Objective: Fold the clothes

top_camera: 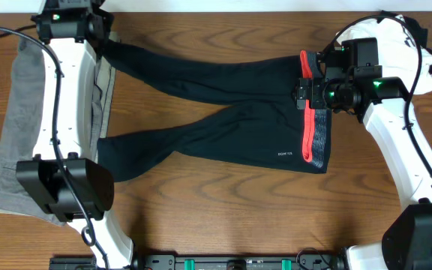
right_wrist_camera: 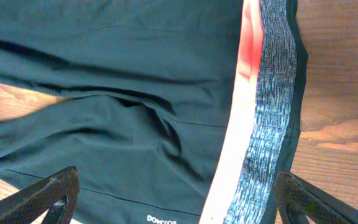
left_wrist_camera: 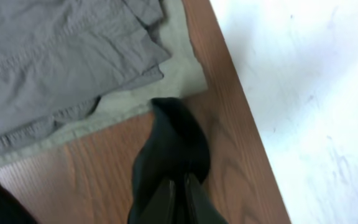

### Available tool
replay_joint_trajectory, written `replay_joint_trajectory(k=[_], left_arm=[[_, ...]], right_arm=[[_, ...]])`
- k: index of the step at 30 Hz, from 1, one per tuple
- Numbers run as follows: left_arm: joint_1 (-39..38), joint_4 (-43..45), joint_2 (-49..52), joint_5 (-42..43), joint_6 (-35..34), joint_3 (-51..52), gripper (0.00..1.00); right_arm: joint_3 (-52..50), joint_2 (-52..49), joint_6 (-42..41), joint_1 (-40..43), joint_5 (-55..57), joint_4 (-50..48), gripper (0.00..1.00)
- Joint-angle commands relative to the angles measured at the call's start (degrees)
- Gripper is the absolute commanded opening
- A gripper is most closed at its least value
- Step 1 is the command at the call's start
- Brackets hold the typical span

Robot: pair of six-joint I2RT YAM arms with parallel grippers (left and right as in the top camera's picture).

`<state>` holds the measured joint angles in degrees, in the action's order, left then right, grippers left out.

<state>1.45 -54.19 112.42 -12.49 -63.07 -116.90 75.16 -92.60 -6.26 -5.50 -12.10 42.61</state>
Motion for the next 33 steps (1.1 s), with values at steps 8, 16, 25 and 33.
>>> replay_joint_trajectory(k=[8,16,25,33], left_arm=[[-0.1,2.9,8.4,-5.2,-12.3,1.7,0.06],[0.2,15.5,15.3,-8.7,-9.1,1.7,0.98],[3.4,13.1,13.2,-5.9,12.1,1.7,0.98],[3.2,-3.9,7.6,2.3,27.2,1.7,0.98]], right_arm=[[-0.1,0.5,0.3,-0.9,-0.2,0.3,0.98],[-0.1,0.5,0.3,-0.9,-0.1,-0.8,0.98],[-0.1,0.4,0.1,-0.1,2.1,-6.1,0.99],[0.0,-7.0,1.2,3.6,3.7,-24.2,0.94]])
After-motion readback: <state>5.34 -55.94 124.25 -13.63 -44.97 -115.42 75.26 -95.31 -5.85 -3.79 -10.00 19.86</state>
